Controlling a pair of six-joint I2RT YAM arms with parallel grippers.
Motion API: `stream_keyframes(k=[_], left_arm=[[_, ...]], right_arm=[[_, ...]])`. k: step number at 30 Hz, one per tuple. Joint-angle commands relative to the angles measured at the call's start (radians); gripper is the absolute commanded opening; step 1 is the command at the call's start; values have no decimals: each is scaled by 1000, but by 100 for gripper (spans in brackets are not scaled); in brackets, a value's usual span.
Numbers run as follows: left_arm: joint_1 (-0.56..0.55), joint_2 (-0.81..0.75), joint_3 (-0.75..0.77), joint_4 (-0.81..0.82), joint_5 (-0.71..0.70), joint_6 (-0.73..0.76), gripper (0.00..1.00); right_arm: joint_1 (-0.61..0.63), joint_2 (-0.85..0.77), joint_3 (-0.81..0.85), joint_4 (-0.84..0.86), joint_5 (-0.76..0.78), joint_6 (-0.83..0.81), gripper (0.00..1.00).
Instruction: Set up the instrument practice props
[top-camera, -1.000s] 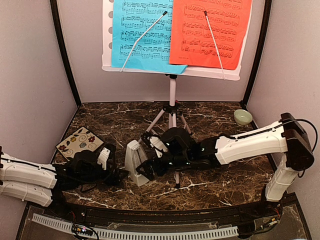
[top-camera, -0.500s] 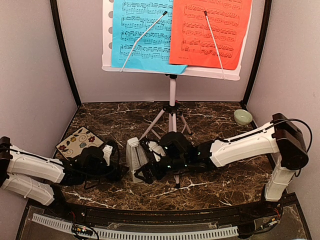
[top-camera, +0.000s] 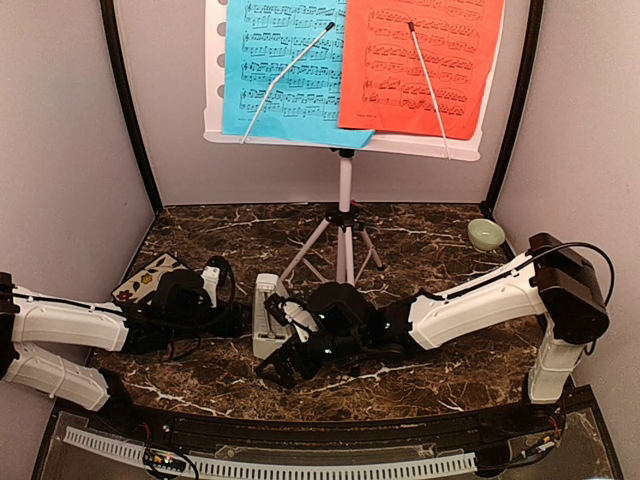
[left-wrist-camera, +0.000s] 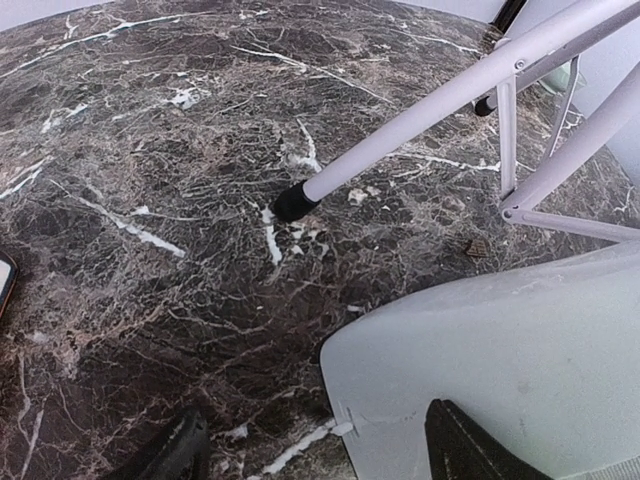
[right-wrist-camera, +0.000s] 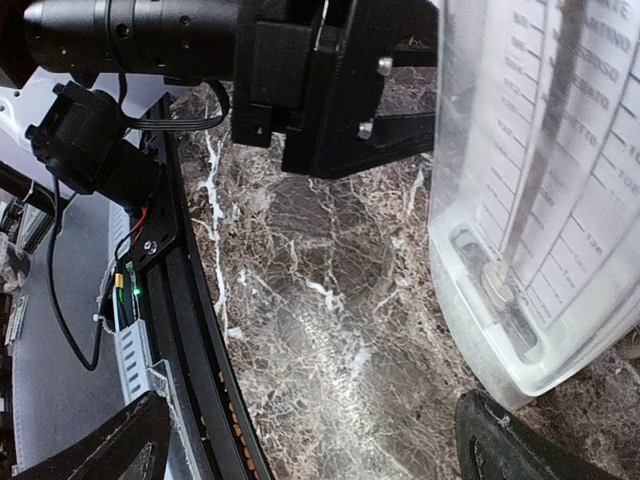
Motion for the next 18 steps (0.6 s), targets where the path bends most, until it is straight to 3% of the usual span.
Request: stream_keyframes(k=[1,6,12,18], left_arm=[[8,-56,20,-55,14,-6,78],[8,-180,13,-114,27,-3,88],[-11,-308,33,-243,31,16,89],[-191,-381,78,-313,-64,26,92]], right_arm=[[9,-15,-12,89,-2,22,100],[4,-101,-98,145,70,19,100],[-18,-180,-152,122,115,-20,98],[-28,-224,-186,118,165,-22,97]])
